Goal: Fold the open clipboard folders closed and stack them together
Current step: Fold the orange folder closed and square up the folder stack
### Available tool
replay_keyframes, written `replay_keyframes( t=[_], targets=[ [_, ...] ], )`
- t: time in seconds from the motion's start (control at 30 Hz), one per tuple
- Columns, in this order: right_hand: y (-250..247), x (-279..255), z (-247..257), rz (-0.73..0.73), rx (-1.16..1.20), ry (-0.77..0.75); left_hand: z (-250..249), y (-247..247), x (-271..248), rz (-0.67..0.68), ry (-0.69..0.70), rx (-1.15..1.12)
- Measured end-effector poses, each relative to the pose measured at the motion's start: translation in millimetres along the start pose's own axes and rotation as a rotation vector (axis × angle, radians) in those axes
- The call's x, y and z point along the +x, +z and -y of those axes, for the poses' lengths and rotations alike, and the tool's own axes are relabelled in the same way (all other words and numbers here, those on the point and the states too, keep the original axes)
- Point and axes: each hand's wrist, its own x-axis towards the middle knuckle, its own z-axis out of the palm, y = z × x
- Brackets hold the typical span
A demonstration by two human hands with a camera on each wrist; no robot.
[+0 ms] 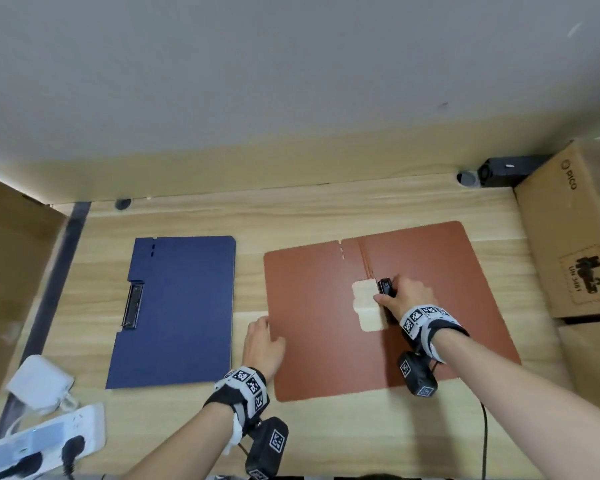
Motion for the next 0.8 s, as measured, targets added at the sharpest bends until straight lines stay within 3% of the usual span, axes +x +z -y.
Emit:
replay_keyframes(
  t=[0.13,0.43,0.53,0.63,0.8],
  targets=[
    [8,0,15,-0.009,0.110,0.039,3,-5,1,-0.027,-0.085,-0.048],
    [13,4,33,0.008,0.184,0.094,6,-31,25,-0.055,-0.328,-0.462],
    [15,6,33,0.020,0.190,0.097,38,-26,56,-0.073,-0.370,-0.556],
    [13,5,37,0.037,0.207,0.119,14,-54,38,-0.074,-0.322,-0.497],
    [16,-2,72,0.114,0.359,0.133,-2,-100,14,-0.075,-0.102,-0.470]
  ],
)
